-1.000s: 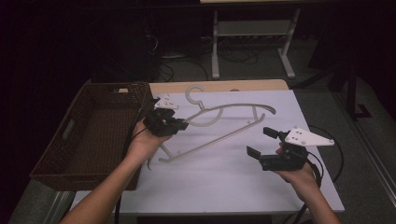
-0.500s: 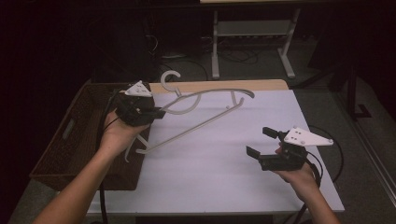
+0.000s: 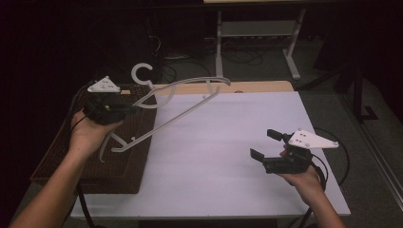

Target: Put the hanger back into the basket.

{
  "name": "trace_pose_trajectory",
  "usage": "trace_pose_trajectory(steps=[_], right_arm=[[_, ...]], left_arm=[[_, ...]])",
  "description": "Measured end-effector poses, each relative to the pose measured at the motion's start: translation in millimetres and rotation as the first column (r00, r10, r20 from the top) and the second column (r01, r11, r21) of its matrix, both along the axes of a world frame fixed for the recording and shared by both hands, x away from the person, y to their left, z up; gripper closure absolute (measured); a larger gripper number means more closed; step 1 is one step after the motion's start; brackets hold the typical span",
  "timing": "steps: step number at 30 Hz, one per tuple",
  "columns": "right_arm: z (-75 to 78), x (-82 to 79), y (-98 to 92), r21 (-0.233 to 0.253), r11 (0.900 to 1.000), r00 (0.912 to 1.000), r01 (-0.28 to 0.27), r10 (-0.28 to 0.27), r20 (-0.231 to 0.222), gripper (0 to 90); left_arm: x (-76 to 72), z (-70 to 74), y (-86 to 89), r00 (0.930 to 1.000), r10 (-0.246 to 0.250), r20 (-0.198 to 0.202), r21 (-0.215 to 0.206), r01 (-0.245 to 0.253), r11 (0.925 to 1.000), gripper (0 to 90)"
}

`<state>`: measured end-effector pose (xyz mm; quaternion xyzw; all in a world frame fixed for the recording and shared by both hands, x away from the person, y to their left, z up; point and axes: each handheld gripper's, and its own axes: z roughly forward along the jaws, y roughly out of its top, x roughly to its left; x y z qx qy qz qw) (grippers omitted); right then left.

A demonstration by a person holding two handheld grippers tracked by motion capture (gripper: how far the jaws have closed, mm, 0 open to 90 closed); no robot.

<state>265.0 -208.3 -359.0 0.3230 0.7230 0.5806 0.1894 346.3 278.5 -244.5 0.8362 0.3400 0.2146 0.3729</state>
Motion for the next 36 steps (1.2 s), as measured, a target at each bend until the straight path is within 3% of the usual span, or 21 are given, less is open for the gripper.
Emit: trace_pose_trajectory(steps=[6,12,18,19,21,26,27,36], right_arm=[[-1.2,0.4,1.9,-0.007,1.0,1.0,0.0,0.0,-0.004,8.9],[-2.1,0.6,2.7,-0.008,1.0,1.0,0.002,-0.002,-0.004,8.9],[-2.4,1.2,2.6,-0.013,1.0,1.0,0.005,-0.005,-0.003,8.9],[-2.4,1.0,2.8,-0.012,1.0,1.0,0.005,-0.005,-0.008,8.9],[-2.7,1.4,2.9,-0.014,1.0,1.0,0.003,-0.004,-0.006,8.9],[-2.7,1.5,2.4,-0.014,1.0,1.0,0.007,-0.007,-0.005,8.9],[-2.9,2.2,1.4,-0.012,1.0,1.0,0.008,-0.008,0.0,8.9],[-3.8,3.6,-0.5,-0.016,1.0,0.9999,0.014,-0.014,-0.002,8.9]], left_arm=[[-3.7,4.3,32.7,0.9974,0.07,0.017,-0.015,-0.069,0.9975,82.0],[-5.9,3.2,58.2,0.9939,0.108,0.026,0.012,-0.108,0.9941,82.0],[-8.7,-2.6,97.2,0.9842,0.175,0.024,0.008,-0.175,0.9845,82.0],[-8.7,-2.6,97.2,0.9842,0.175,0.024,0.008,-0.175,0.9845,82.0],[-10.3,-6.1,112.3,0.9789,0.203,0.026,0.026,-0.203,0.9788,82.0],[-12.4,-13.4,131.5,0.9718,0.235,0.023,0.048,-0.236,0.9706,82.0],[-12.9,-17.4,137.9,0.9663,0.257,0.019,0.042,-0.257,0.9654,82.0],[-14.2,-30.3,168.0,0.9507,0.31,-0.001,0.07,-0.309,0.9484,82.0]])
